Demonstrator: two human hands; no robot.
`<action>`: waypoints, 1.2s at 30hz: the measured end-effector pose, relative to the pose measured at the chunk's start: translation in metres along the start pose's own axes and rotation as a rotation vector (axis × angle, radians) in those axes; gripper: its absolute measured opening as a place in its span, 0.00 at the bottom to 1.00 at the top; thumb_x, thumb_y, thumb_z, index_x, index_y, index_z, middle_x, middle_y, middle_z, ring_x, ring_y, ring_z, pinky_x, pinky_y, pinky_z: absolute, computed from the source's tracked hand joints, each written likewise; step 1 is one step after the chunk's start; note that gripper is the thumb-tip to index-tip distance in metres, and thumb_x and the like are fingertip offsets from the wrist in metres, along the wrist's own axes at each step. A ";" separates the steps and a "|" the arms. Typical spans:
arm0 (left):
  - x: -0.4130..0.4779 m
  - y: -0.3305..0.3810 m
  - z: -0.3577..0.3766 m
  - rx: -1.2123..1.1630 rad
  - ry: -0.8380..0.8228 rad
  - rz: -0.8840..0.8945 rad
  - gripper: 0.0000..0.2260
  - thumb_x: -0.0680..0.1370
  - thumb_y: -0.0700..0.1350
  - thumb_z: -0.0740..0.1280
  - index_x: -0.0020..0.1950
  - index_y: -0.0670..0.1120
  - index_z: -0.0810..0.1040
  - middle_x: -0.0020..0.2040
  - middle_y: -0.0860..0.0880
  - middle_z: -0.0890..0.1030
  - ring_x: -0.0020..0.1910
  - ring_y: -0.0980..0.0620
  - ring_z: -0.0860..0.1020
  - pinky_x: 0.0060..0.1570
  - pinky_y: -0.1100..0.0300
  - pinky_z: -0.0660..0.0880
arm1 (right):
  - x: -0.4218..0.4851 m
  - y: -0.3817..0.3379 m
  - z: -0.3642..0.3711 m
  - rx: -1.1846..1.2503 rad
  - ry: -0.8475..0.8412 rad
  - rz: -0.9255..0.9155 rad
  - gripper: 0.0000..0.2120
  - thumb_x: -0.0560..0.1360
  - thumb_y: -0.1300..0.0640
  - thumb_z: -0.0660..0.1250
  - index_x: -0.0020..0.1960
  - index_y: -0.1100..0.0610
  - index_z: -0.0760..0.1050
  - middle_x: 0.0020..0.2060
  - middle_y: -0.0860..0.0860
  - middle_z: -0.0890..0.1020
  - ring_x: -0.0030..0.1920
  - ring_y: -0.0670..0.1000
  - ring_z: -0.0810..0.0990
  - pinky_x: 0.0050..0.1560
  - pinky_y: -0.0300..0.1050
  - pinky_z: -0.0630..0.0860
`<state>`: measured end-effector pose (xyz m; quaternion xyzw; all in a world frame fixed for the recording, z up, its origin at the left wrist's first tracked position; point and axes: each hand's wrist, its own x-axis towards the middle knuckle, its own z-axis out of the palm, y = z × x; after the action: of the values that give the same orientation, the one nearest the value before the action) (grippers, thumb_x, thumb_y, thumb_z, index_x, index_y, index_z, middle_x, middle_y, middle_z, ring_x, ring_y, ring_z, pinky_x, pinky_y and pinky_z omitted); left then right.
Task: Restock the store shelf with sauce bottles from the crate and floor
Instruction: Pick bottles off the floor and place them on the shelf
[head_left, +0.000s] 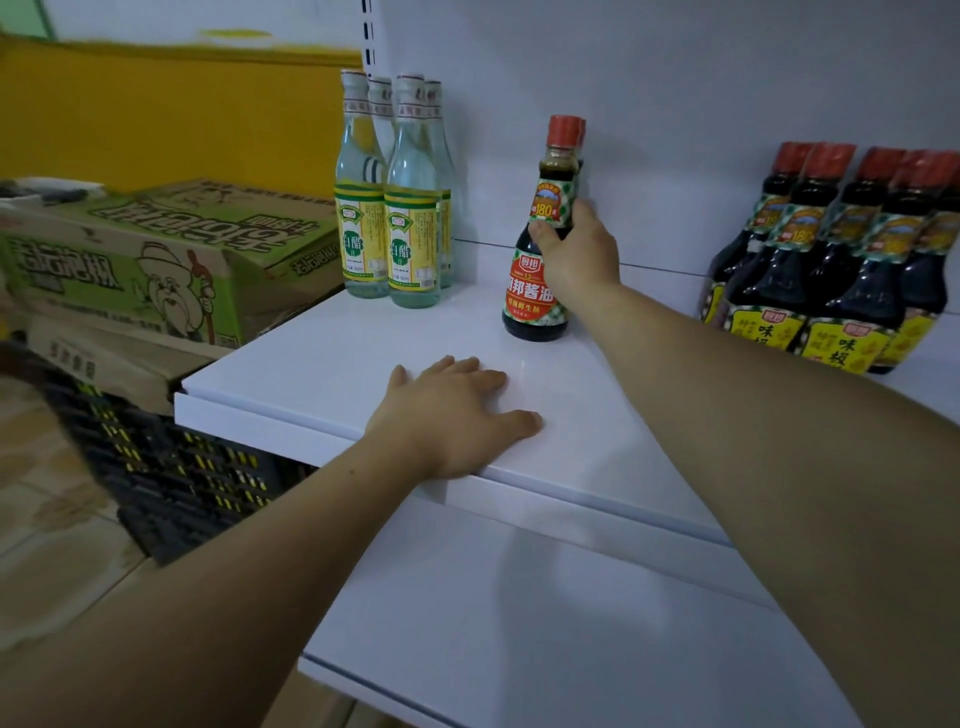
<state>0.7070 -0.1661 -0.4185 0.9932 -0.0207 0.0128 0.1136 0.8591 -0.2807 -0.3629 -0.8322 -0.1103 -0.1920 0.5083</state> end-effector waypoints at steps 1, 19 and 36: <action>0.000 0.000 0.000 0.002 -0.002 0.000 0.32 0.74 0.70 0.53 0.75 0.58 0.60 0.78 0.53 0.56 0.77 0.52 0.52 0.74 0.40 0.46 | 0.001 0.001 0.001 -0.001 -0.001 0.004 0.17 0.80 0.50 0.63 0.67 0.55 0.69 0.61 0.53 0.78 0.60 0.56 0.77 0.54 0.44 0.70; -0.013 -0.005 -0.003 -0.211 0.147 0.032 0.26 0.76 0.62 0.62 0.72 0.53 0.69 0.74 0.54 0.67 0.72 0.52 0.65 0.73 0.51 0.59 | -0.039 -0.011 -0.020 -0.103 -0.165 0.084 0.27 0.77 0.48 0.66 0.73 0.51 0.61 0.67 0.53 0.74 0.64 0.57 0.74 0.58 0.47 0.70; -0.274 -0.096 -0.014 -0.132 -0.041 -0.444 0.34 0.76 0.61 0.64 0.77 0.53 0.56 0.78 0.49 0.57 0.75 0.46 0.59 0.71 0.50 0.62 | -0.249 -0.116 0.007 -0.545 -0.791 -0.334 0.34 0.80 0.39 0.56 0.78 0.57 0.55 0.77 0.54 0.58 0.75 0.57 0.61 0.69 0.47 0.61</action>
<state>0.4374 -0.0591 -0.4350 0.9639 0.1951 -0.0339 0.1778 0.5918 -0.2186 -0.3805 -0.9146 -0.3717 0.0375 0.1544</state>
